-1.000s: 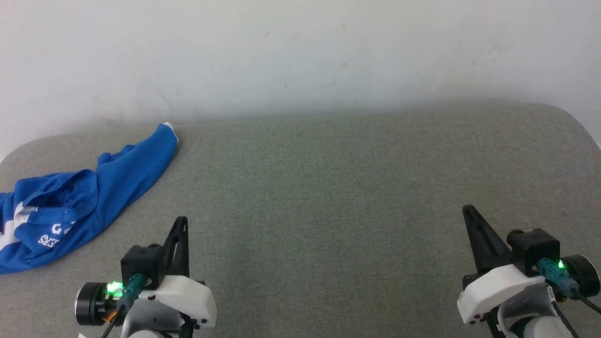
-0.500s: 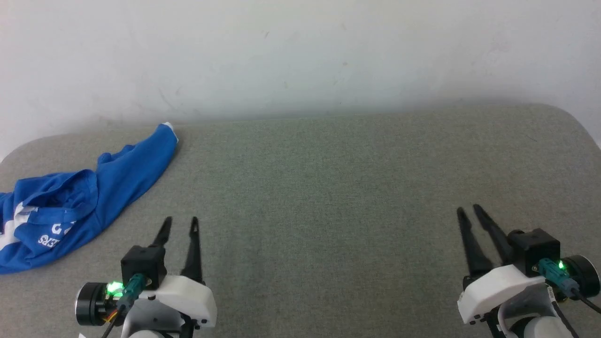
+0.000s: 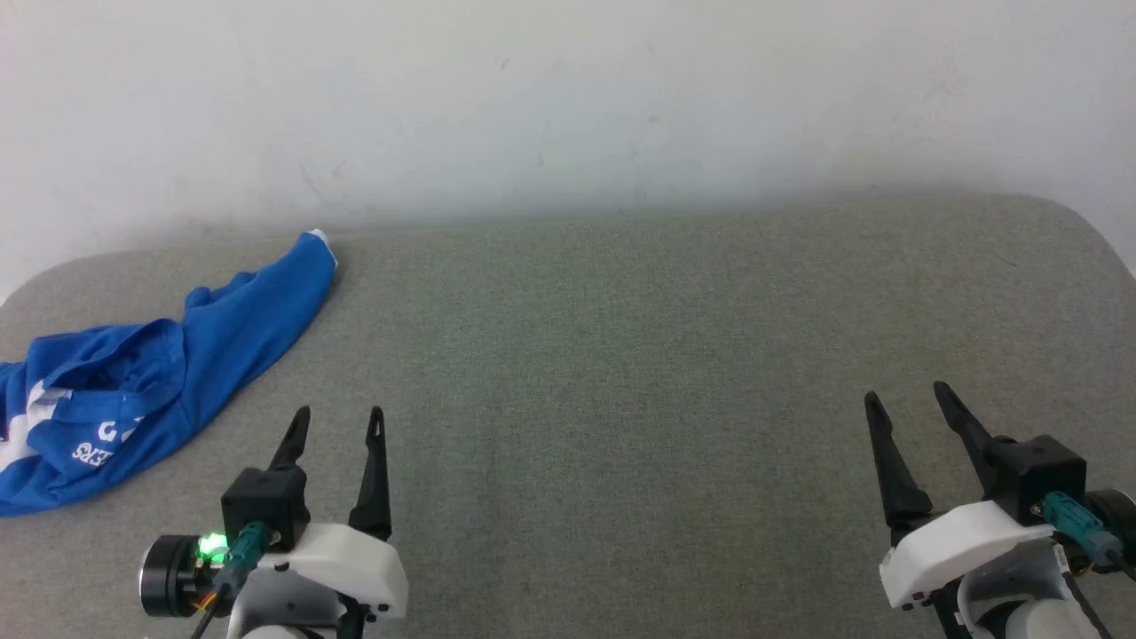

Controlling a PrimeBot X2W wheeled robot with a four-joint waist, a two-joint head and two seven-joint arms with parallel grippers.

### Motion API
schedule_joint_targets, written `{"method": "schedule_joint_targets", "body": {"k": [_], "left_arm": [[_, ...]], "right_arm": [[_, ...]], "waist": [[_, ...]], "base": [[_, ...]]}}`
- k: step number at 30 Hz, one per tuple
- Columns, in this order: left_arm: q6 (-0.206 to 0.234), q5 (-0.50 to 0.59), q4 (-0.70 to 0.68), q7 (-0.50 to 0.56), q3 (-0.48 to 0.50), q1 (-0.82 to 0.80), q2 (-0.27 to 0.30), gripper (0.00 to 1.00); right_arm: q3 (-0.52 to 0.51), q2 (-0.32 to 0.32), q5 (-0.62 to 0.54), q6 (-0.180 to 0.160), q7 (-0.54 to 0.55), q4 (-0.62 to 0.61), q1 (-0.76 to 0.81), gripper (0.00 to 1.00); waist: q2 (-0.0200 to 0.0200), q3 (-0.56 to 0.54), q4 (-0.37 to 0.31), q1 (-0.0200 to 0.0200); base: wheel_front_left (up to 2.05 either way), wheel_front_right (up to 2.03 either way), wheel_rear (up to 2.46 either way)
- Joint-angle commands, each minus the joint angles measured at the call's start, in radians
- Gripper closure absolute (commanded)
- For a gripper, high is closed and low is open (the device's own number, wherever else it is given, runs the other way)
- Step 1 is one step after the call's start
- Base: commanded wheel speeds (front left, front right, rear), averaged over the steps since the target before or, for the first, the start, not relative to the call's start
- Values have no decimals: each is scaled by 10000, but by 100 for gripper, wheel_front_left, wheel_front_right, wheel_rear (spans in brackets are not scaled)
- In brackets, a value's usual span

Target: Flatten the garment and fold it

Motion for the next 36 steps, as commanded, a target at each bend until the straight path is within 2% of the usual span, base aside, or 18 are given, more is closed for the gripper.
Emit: {"method": "schedule_joint_targets", "body": {"k": [1,18,36], "left_arm": [[-68,-109,-20,-90,60,134,-3,0],[-61,-490,-107,-445,143,251,-7,0],[-14,-776,-89,-821,182,374,-10,0]], "right_arm": [[-82,5,105,-2,-90,44,45,0],[-422,10,270,-3,-444,136,90,0],[-459,16,252,-5,-820,236,62,0]], "waist": [[0,3,5,0],[0,35,259,0],[0,133,1207,0]], "base": [[0,0,0],[0,0,0],[0,0,0]]}}
